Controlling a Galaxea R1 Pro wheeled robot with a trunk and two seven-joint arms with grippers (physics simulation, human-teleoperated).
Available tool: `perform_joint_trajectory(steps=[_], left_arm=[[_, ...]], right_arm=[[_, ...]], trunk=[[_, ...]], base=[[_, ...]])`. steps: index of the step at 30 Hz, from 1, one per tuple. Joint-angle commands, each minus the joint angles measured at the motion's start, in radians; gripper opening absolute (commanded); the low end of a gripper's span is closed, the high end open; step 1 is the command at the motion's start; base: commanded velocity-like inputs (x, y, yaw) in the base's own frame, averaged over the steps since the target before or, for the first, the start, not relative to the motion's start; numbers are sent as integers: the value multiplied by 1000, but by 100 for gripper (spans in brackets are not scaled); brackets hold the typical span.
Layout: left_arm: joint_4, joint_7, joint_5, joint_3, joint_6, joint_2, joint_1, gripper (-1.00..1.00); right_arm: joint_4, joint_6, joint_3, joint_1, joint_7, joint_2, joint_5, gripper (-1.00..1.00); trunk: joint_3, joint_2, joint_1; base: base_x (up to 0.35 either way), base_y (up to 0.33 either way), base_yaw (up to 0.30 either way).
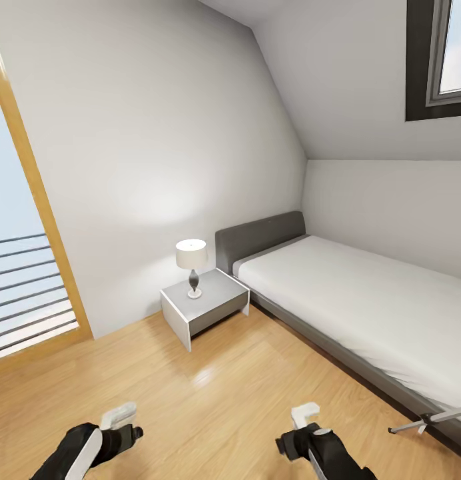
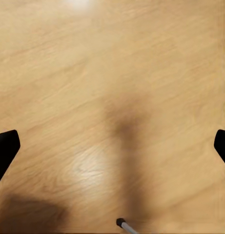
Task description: Attach the digital camera to the camera tripod in the bedroom.
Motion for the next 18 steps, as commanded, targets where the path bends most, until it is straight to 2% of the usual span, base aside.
perform_joint_trajectory(steps=[1,5,6,10,11,12,15,18], left_arm=[[-5,10,11,1,16,-1,-26,100],[-9,15,12,1,38,-13,-113,100],[-14,17,13,0,40,-24,-143,100],[-27,19,12,0,27,-53,-174,100],[-29,19,11,0,21,-63,-178,100],[-24,32,3,-4,-8,-105,-188,100],[-7,77,-13,-8,-38,-143,-193,100],[7,127,-29,-8,-69,-161,-194,100]], right_arm=[[-22,19,-3,-25,6,0,0,100],[-64,57,-21,-127,5,1,-44,100],[-70,70,-40,-176,6,0,-64,100],[-71,78,-79,-249,6,-1,-91,100],[-72,80,-86,-260,7,-1,-95,100],[-75,87,-103,-285,11,1,-105,100],[-75,83,-105,-296,12,4,-106,100],[-77,82,-109,-299,12,5,-105,100]], trunk=[[-1,-1,0],[-1,-1,0],[-1,-1,0],[-1,-1,0],[-1,-1,0],[-1,-1,0],[-1,-1,0],[-1,-1,0]], base=[[0,0,0],[0,0,0],[0,0,0],[0,0,0],[0,0,0],[0,0,0],[0,0,0],[0,0,0]])
